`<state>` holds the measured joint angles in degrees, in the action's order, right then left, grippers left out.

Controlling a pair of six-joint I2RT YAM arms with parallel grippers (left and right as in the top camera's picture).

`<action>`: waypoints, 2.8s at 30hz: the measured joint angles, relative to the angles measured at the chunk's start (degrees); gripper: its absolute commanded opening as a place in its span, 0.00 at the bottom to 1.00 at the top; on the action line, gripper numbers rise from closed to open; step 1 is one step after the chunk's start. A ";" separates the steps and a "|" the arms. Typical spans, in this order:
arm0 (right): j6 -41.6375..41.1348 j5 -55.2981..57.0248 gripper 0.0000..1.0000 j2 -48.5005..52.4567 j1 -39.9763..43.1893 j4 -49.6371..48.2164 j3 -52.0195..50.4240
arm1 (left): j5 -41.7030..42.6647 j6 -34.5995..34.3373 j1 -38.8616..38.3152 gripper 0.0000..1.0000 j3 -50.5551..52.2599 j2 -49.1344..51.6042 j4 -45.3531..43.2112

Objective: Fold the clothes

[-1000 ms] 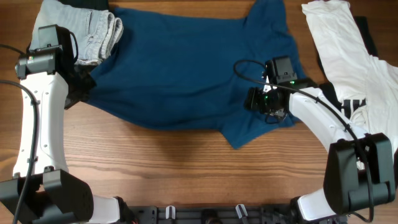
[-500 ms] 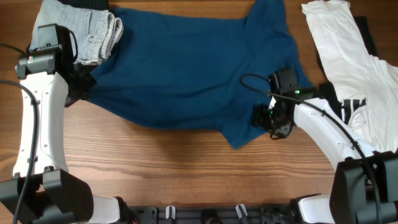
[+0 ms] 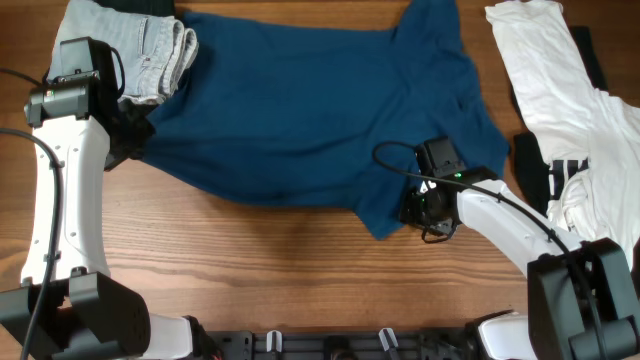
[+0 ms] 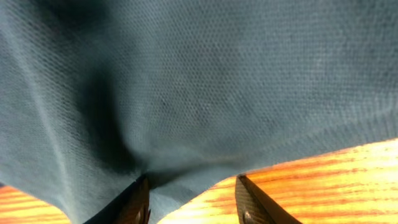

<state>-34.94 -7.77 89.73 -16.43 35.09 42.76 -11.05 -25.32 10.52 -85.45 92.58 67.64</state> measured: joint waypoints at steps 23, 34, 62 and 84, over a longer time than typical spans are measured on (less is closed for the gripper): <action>1.60 -1.01 0.04 3.74 0.09 -4.68 2.10 | 1.51 0.00 0.00 0.04 0.00 0.00 -0.44; 3.80 2.89 0.04 -3.37 7.37 22.34 16.04 | 2.05 0.28 0.00 0.04 0.00 -2.43 0.90; 19.91 5.40 0.04 -24.85 24.85 52.28 44.61 | 3.43 2.01 0.00 0.04 0.00 -24.55 18.01; 26.08 0.44 0.04 1.42 21.92 37.55 39.80 | 3.91 2.10 0.00 0.04 14.47 -8.92 -2.03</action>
<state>-8.86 -7.33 91.15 5.50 72.64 82.56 -7.14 -23.22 10.52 -70.98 83.66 65.60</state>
